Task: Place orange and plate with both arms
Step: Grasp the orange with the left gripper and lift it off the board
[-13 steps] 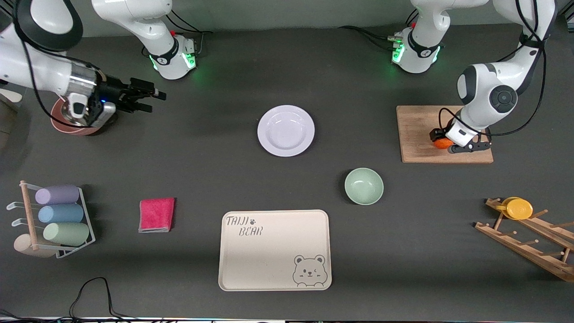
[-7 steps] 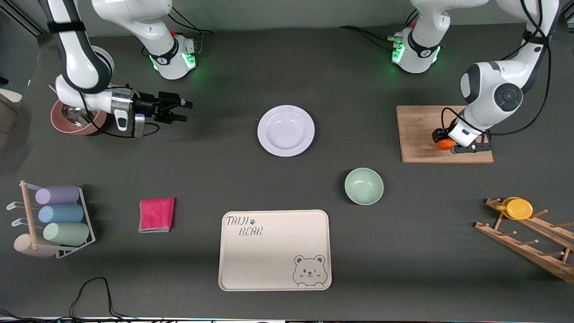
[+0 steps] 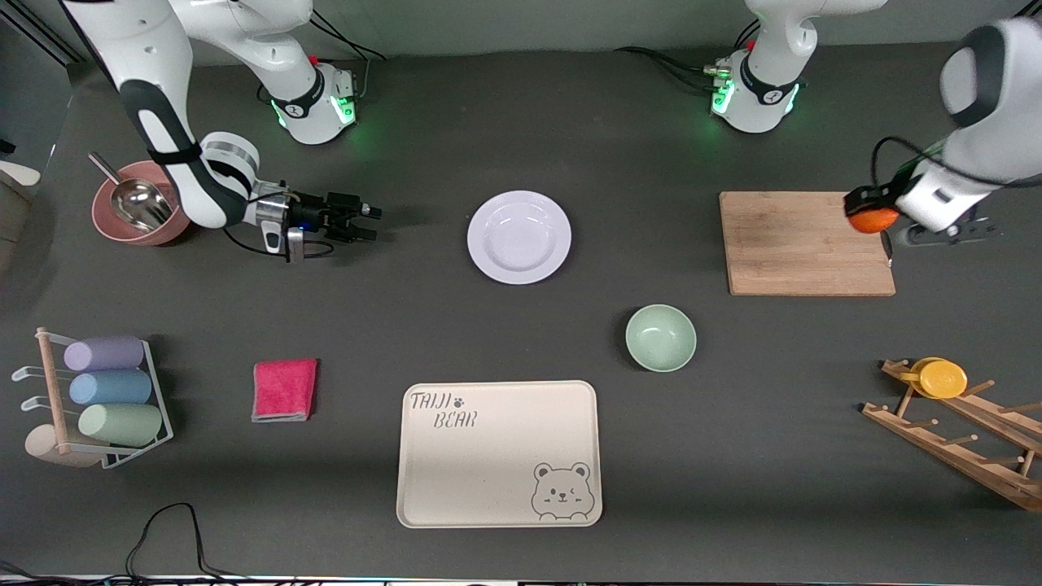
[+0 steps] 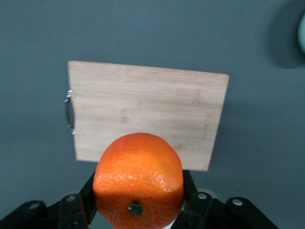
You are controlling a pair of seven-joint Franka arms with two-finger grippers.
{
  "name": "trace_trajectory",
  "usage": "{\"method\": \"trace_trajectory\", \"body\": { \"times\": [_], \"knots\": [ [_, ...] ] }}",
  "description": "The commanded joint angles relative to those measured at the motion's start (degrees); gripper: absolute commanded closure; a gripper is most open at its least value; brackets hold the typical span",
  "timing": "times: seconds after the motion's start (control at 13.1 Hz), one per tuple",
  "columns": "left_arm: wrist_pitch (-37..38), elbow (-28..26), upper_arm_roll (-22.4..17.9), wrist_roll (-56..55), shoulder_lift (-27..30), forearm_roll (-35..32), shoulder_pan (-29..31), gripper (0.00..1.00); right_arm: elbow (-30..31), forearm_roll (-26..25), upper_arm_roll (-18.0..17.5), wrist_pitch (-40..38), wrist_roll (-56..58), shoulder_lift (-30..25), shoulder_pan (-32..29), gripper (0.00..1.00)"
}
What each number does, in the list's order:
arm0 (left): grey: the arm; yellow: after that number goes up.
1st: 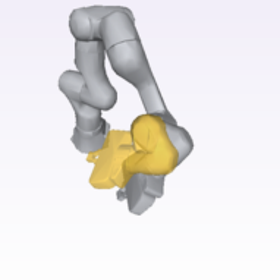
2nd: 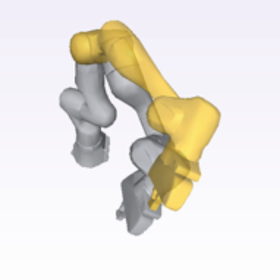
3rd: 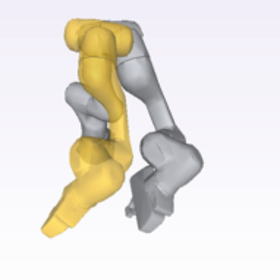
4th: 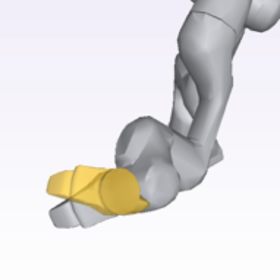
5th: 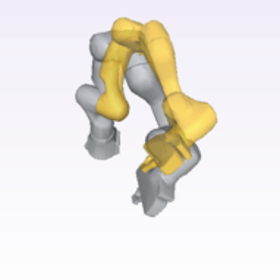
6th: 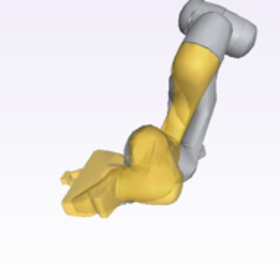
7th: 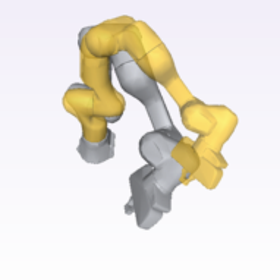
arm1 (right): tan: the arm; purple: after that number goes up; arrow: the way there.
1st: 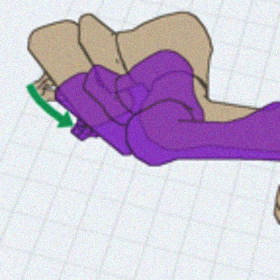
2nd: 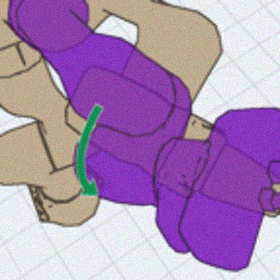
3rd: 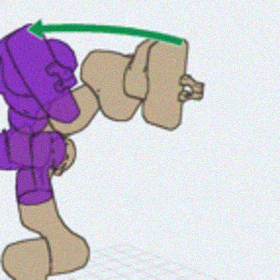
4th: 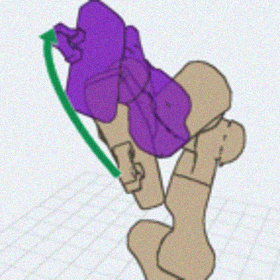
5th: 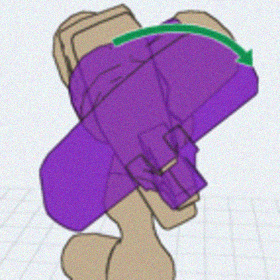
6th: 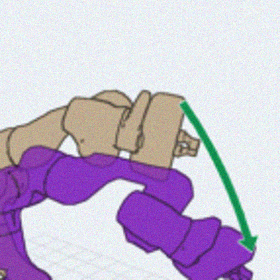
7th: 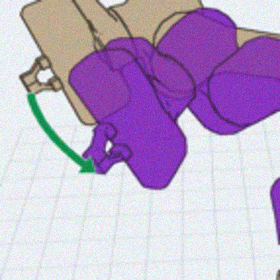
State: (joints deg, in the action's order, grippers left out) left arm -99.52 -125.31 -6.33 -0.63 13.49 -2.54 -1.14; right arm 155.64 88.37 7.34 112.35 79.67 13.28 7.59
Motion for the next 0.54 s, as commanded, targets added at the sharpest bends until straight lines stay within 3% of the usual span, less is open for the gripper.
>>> {"method": "trace_trajectory", "body": {
  "times": [0.0, 0.23, 0.46],
  "knots": [
    [12.5, 14.9, 0.0, 1.5, -2.8, 0.4, -0.4, 1.00, -1.1, 2.2, 0.1, -0.6, 1.5, 3.0, 0.8, 0.00],
    [24.0, 27.6, 0.4, 1.6, -6.4, 0.4, -0.8, 1.00, -1.1, 2.2, 0.2, -0.6, 0.7, 4.6, 0.8, 0.00],
    [26.7, 30.0, 1.5, 0.1, -7.3, 1.1, -1.7, 1.00, -1.2, 2.2, 0.1, -1.2, -1.6, 5.3, 0.8, 0.00]
  ]
}}
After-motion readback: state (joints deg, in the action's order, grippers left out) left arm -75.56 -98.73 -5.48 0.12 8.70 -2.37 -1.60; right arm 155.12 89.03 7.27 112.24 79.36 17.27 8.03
